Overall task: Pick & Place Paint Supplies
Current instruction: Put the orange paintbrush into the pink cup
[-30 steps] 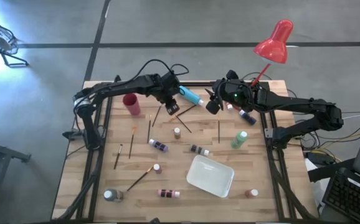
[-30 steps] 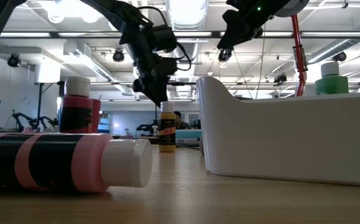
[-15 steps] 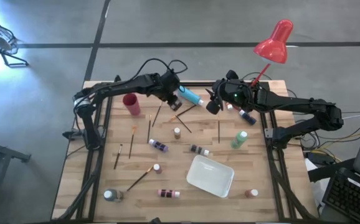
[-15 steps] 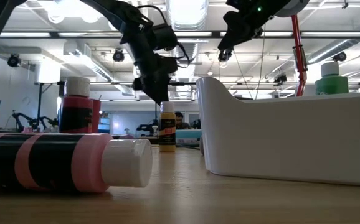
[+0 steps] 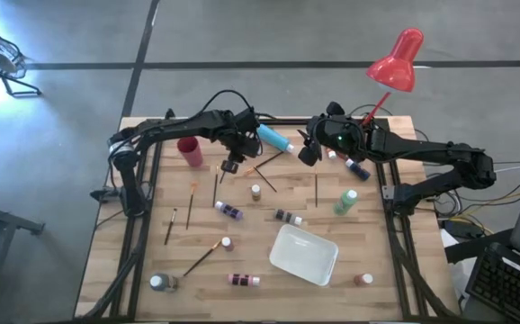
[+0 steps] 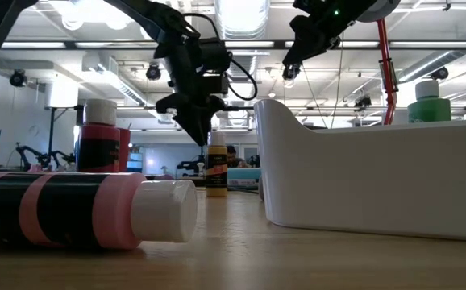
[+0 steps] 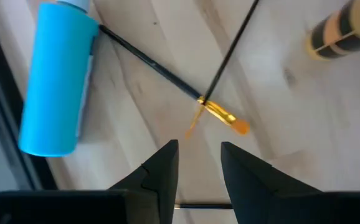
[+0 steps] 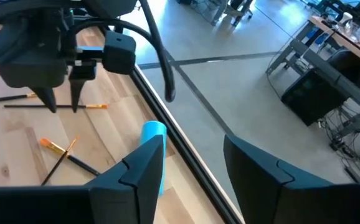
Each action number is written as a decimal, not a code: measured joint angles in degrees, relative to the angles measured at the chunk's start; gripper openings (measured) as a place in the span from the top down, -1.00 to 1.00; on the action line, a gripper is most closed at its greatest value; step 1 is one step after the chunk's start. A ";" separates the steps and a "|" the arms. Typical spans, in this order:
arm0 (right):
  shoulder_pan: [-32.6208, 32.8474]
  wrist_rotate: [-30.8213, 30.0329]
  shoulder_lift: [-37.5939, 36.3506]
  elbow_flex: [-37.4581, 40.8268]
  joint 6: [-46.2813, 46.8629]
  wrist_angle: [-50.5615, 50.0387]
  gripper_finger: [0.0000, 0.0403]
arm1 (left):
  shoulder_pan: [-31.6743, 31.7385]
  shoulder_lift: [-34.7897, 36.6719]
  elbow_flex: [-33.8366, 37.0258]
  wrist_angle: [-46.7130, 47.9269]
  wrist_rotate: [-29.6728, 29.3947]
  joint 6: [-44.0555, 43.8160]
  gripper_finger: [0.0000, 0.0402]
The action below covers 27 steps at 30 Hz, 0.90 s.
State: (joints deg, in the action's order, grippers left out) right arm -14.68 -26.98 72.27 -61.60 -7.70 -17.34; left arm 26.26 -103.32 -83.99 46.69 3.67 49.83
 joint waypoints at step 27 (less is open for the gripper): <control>0.02 0.02 0.00 0.00 -0.12 -1.18 0.14 | -1.33 -10.11 -1.61 -2.13 -4.74 2.74 0.49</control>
State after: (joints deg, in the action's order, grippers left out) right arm -14.66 -26.96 72.27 -61.60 -7.83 -18.52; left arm 24.93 -113.43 -85.60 44.56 -1.07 52.57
